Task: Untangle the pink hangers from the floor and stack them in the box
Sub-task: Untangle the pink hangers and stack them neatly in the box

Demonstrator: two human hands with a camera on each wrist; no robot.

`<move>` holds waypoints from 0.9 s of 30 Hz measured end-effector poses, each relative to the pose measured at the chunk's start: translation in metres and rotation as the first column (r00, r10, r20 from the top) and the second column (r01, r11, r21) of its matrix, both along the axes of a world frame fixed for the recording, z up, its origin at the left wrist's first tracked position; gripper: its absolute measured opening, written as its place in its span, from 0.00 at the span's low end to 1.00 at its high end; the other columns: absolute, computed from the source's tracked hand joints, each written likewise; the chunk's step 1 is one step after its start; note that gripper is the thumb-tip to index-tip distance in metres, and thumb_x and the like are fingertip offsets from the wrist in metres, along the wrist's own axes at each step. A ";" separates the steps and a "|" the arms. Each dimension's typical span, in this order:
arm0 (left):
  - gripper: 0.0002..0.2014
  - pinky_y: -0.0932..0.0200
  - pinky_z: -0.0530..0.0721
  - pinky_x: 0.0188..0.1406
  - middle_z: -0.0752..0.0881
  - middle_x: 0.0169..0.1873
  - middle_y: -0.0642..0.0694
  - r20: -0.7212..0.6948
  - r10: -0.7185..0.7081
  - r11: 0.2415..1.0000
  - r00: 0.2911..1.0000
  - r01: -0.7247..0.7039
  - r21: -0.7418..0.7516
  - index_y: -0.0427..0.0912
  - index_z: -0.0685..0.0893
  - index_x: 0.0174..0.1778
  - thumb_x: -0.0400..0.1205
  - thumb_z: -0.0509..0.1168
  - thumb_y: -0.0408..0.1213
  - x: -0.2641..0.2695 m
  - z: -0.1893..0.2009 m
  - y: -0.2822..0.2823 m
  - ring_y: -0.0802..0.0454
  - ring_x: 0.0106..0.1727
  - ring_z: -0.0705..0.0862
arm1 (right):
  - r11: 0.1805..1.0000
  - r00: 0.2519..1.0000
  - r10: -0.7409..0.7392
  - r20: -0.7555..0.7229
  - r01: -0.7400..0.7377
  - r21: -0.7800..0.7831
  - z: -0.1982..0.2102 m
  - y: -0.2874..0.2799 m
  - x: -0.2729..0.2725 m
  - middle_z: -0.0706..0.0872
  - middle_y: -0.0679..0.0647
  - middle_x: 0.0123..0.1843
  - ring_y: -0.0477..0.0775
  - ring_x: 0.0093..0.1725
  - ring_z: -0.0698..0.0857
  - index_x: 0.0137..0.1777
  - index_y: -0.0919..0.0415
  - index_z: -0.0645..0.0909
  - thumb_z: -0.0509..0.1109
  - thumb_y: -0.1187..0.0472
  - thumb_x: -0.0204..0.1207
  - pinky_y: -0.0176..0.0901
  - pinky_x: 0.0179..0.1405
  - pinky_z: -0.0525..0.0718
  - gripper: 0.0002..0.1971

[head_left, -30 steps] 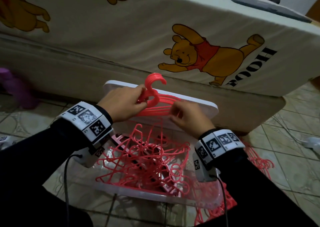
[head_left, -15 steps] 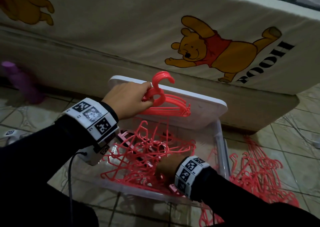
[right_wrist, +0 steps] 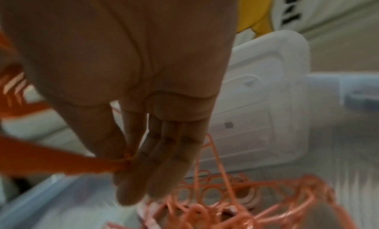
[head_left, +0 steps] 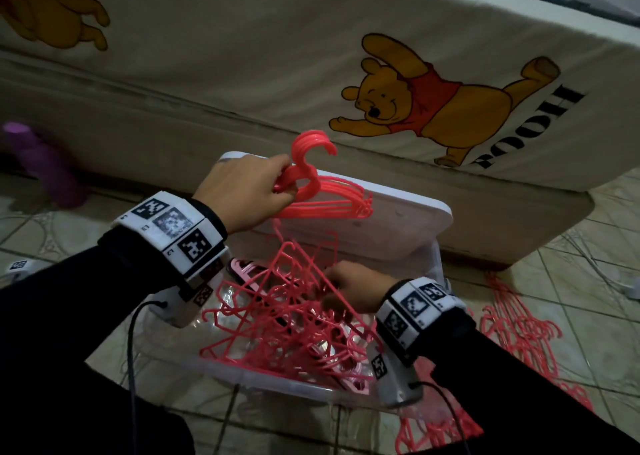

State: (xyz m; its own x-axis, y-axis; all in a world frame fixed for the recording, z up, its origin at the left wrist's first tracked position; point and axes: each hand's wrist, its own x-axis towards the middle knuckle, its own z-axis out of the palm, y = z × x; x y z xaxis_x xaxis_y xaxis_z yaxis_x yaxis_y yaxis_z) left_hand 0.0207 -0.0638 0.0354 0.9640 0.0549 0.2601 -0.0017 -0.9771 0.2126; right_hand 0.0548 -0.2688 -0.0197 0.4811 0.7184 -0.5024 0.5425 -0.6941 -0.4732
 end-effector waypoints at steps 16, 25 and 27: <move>0.14 0.46 0.79 0.45 0.88 0.49 0.38 0.142 0.181 0.950 0.973 -0.136 -0.281 0.54 0.81 0.57 0.78 0.66 0.53 0.002 0.019 0.006 0.32 0.53 0.85 | 0.857 0.882 -0.451 0.135 0.386 0.341 -0.005 -0.011 0.008 0.90 0.57 0.48 0.55 0.46 0.89 0.56 0.57 0.87 0.68 0.68 0.76 0.37 0.49 0.83 0.12; 0.17 0.46 0.78 0.48 0.88 0.52 0.37 0.135 0.264 0.926 0.955 -0.212 -0.311 0.53 0.77 0.62 0.79 0.65 0.53 0.003 0.022 0.019 0.32 0.55 0.84 | 0.806 0.831 -0.494 0.257 0.326 0.494 0.006 -0.022 0.021 0.84 0.48 0.40 0.49 0.41 0.85 0.52 0.54 0.69 0.72 0.70 0.72 0.43 0.42 0.84 0.17; 0.19 0.46 0.79 0.49 0.88 0.53 0.39 0.102 0.244 0.927 0.964 -0.201 -0.315 0.54 0.77 0.62 0.79 0.64 0.57 0.004 0.022 0.020 0.34 0.56 0.84 | 0.767 0.829 -0.519 0.207 0.345 0.541 0.010 -0.023 0.025 0.84 0.47 0.40 0.43 0.39 0.83 0.54 0.58 0.74 0.73 0.70 0.72 0.34 0.41 0.82 0.15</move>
State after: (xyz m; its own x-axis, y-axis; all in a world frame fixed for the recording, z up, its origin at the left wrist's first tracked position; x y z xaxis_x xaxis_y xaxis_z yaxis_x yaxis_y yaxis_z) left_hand 0.0243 -0.0437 0.0576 0.8740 0.3598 0.3267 0.1585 -0.8465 0.5082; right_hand 0.0796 -0.2922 -0.0095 0.8679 0.4904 0.0789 0.4181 -0.6355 -0.6491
